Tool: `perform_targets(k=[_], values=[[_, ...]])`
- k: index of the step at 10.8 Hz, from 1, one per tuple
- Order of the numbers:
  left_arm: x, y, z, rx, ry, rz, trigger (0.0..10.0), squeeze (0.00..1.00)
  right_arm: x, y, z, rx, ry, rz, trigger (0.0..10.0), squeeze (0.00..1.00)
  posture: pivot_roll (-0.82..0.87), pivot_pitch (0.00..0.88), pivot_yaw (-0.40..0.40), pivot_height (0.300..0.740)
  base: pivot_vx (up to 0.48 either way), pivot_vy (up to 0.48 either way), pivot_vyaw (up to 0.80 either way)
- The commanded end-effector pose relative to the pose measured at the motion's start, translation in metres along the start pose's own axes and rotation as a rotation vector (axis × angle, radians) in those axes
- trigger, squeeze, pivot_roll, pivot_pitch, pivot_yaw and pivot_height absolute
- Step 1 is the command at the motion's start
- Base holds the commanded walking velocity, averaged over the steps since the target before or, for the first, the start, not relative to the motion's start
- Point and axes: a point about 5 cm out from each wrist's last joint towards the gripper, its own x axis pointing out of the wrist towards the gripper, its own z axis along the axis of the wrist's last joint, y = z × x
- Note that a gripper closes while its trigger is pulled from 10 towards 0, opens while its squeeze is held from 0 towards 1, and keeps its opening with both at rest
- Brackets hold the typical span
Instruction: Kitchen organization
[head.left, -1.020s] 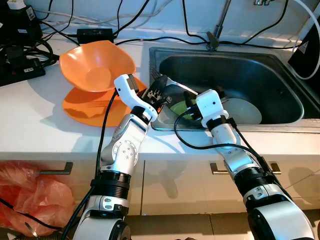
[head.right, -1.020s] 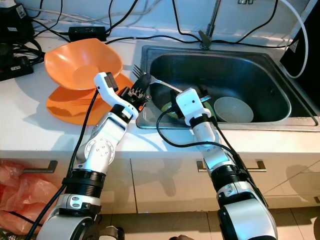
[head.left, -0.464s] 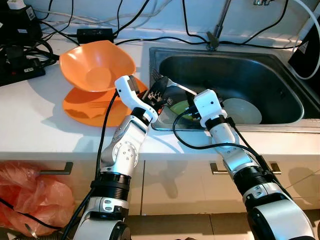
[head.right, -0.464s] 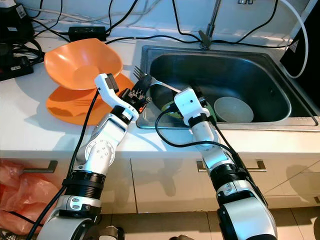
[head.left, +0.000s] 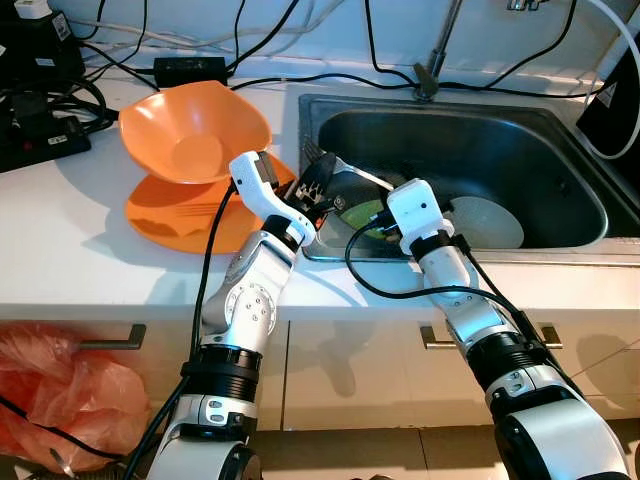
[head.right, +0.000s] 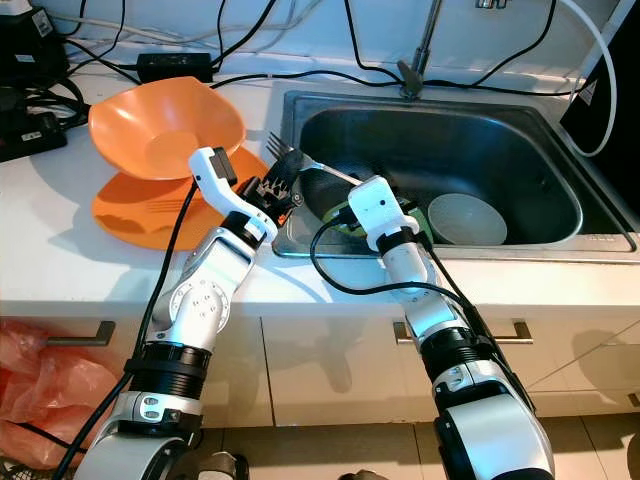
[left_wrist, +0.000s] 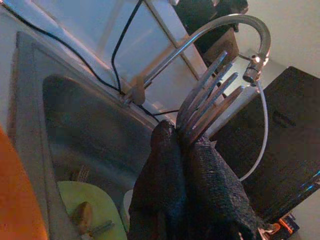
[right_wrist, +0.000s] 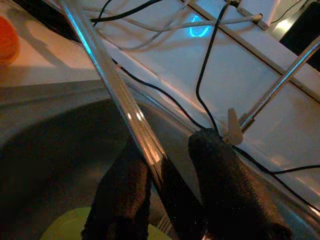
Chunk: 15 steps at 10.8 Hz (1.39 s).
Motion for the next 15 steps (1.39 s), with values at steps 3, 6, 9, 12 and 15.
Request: perform_targets(k=[3, 6, 9, 12, 15], values=[[0.0033, -0.0137, -0.0094, -0.045, -0.001, -0.035, 10.0, 0.0, -0.0017, -0.0017, -0.0052, 0.003, 0.025, -0.004, 0.0, 0.0, 0.07, 0.064, -0.068, 0.74, 0.0, 0.0, 0.0], [0.0037, -0.0132, -0.0078, -0.026, -0.006, -0.037, 10.0, 0.0, -0.0016, -0.0015, -0.0055, 0.002, 0.027, -0.003, 0.0, 0.0, 0.07, 0.064, -0.067, 0.74, 0.0, 0.0, 0.0], [0.0037, -0.014, -0.0065, -0.017, -0.017, -0.044, 10.0, 1.0, -0.0017, -0.0018, -0.0057, 0.001, 0.029, -0.007, 0.0, 0.0, 0.07, 0.066, -0.065, 0.74, 0.0, 0.0, 0.0], [0.0034, -0.0169, -0.0086, -0.018, -0.008, -0.063, 10.0, 1.0, -0.0023, -0.0017, -0.0068, 0.002, 0.035, -0.006, 0.0, 0.0, 0.07, 0.066, -0.067, 0.74, 0.0, 0.0, 0.0], [0.003, -0.0198, -0.0087, -0.016, -0.01, -0.087, 10.0, 1.0, -0.0028, -0.0017, -0.009, -0.001, 0.05, -0.005, 0.0, 0.0, 0.07, 0.067, -0.068, 0.74, 0.0, 0.0, 0.0]])
